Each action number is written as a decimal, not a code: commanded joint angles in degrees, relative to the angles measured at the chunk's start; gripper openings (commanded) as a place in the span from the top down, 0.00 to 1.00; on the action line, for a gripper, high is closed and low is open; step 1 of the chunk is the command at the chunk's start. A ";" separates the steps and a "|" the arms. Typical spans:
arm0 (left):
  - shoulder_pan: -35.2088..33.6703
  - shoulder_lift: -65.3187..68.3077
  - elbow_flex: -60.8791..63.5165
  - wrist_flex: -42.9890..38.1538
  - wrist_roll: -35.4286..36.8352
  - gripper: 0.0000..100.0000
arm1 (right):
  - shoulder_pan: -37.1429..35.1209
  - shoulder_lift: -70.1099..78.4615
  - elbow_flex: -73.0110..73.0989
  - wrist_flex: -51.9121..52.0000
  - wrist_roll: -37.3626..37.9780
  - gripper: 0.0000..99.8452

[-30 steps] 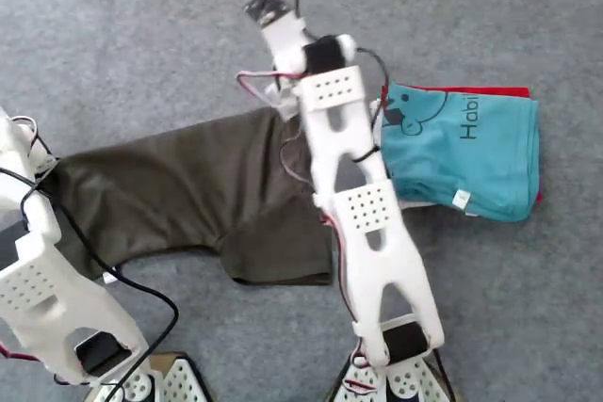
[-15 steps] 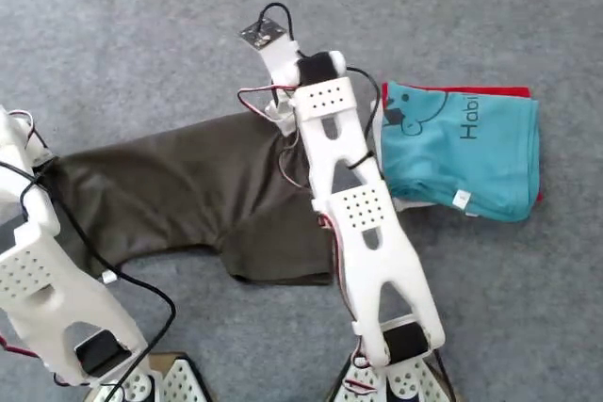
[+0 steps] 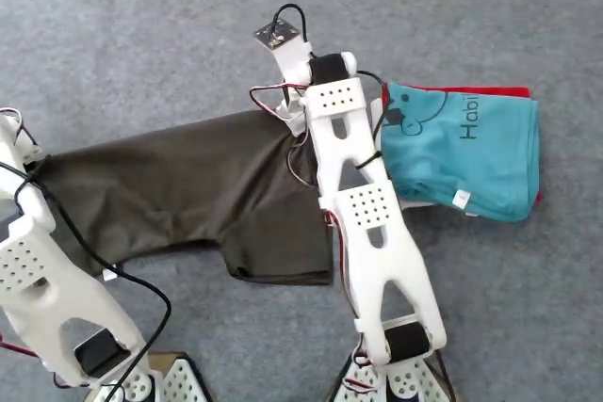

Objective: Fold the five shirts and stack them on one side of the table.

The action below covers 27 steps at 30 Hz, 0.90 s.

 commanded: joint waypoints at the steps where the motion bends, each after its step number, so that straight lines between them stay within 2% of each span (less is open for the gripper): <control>1: -1.45 -0.26 -2.15 0.26 -0.26 0.97 | 0.00 -2.95 -2.59 0.18 0.44 0.99; 5: -2.42 -2.64 -1.27 0.44 -0.26 0.97 | -0.26 -3.47 -2.95 0.70 0.44 0.99; 9: -2.15 -9.05 6.02 -1.05 -0.26 0.97 | -0.26 -6.81 -2.95 2.11 0.44 0.99; 19: -1.71 -33.76 36.35 -18.02 -0.26 0.97 | 0.18 -14.55 -2.77 3.60 0.09 0.99; 23: 1.45 -37.63 42.42 -17.67 -0.53 0.97 | -0.26 -15.69 -0.13 3.60 0.09 0.99; 27: 2.33 -39.03 43.12 -15.82 -0.62 0.97 | -0.97 -19.21 5.67 3.60 0.26 0.99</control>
